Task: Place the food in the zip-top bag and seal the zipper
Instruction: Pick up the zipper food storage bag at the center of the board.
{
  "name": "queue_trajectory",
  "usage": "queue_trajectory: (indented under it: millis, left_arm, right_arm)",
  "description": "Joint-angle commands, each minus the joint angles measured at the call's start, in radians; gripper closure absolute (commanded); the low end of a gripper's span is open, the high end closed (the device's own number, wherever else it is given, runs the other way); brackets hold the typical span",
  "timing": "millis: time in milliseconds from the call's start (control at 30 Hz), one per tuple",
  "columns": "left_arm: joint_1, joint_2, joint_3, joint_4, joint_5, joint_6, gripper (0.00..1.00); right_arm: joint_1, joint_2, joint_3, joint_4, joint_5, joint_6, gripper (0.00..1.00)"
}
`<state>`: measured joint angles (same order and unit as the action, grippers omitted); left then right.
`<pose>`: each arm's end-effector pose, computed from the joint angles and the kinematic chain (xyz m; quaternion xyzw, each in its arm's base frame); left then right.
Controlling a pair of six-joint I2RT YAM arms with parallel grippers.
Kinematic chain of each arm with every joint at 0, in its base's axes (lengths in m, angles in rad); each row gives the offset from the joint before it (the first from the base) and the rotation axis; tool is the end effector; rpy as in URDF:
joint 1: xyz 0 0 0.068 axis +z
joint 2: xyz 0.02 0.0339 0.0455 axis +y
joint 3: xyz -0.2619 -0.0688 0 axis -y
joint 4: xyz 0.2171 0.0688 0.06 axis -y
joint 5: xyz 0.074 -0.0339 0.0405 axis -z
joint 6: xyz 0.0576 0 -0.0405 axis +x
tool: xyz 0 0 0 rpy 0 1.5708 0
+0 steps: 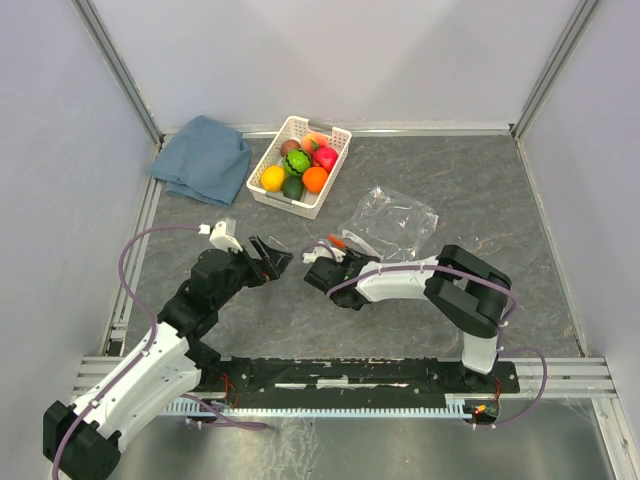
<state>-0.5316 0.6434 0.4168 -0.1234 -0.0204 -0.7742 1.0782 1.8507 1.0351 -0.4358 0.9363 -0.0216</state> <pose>0.1377 -0.0796 0.2352 -0.1049 0.8126 -0.3416 0.4604 0.1916 0.2590 0.1456 -0.3993 0.7887 -0.3132 0.3471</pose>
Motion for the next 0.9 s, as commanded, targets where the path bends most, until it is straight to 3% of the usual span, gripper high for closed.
queue_trajectory:
  millis: [0, 133, 400, 867]
  left_arm:
    - [0.005, -0.006, -0.007, 0.059, -0.010, -0.039, 0.06]
    - [0.005, -0.008, -0.011, 0.062, -0.010, -0.043, 0.06]
    - [0.005, -0.022, -0.002, 0.052, -0.019, -0.041, 0.07]
    - [0.003, -0.027, 0.017, 0.085, 0.015, -0.062, 0.12]
  right_arm:
    - [0.005, 0.031, 0.035, 0.057, 0.096, -0.027, 0.60]
    - [0.005, 0.041, 0.025, 0.078, 0.125, -0.029, 0.69]
    - [0.005, -0.048, 0.030, 0.053, 0.122, 0.000, 0.98]
    - [-0.008, -0.244, 0.153, -0.151, -0.002, 0.203, 0.98]
